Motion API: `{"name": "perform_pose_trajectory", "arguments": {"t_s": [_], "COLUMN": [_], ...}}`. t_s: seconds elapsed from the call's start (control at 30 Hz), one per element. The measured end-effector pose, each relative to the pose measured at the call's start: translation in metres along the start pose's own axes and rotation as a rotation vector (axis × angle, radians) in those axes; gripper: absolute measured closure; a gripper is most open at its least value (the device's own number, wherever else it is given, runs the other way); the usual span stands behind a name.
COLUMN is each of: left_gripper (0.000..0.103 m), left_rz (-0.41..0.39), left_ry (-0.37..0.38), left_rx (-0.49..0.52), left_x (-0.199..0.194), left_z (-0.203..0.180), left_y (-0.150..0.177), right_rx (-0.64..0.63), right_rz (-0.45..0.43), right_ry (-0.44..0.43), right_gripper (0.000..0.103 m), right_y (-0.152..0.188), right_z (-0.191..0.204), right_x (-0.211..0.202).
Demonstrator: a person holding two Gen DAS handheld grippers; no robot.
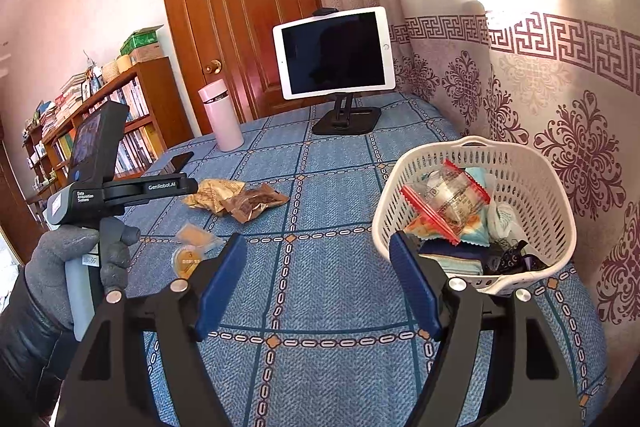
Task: Organize snacks
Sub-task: 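Move both grippers from the basket back over the remaining snacks on the table, then grasp the tan wrapped bread bag with the left gripper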
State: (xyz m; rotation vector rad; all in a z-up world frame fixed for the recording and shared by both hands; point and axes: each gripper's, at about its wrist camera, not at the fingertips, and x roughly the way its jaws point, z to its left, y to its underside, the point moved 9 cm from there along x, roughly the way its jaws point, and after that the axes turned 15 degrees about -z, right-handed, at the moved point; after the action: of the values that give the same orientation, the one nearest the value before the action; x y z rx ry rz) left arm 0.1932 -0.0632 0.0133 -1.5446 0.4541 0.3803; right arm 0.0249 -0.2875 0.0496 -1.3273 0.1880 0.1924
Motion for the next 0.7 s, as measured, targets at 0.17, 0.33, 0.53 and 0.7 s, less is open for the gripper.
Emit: {"name": "perform_pose_trajectory", "arguments": {"t_s": [0.17,0.33,0.53,0.7], "left_gripper": [0.005,0.004,0.004,0.004], "left_rz": [0.010,0.026,0.048,0.118], "left_ry": [0.011,0.046,0.060,0.060], "left_rx": [0.020,0.047,0.121,0.178], "left_x": [0.022,0.044,0.075,0.097], "left_z": [0.001,-0.009,-0.022,-0.025], "left_y": [-0.006,-0.014,-0.016,-0.002], "right_rx": [-0.009,-0.019,-0.020,-0.027], "right_rz": [0.037,0.074,0.114,0.146], "right_ry": [-0.026,-0.048,-0.065,-0.070], "right_gripper": [0.025,0.025,0.025,0.025], "right_y": [0.009,0.019,0.030,0.039], "right_z": [0.012,0.022,0.030,0.034], "right_x": [0.010,0.021,0.033,0.043]}}
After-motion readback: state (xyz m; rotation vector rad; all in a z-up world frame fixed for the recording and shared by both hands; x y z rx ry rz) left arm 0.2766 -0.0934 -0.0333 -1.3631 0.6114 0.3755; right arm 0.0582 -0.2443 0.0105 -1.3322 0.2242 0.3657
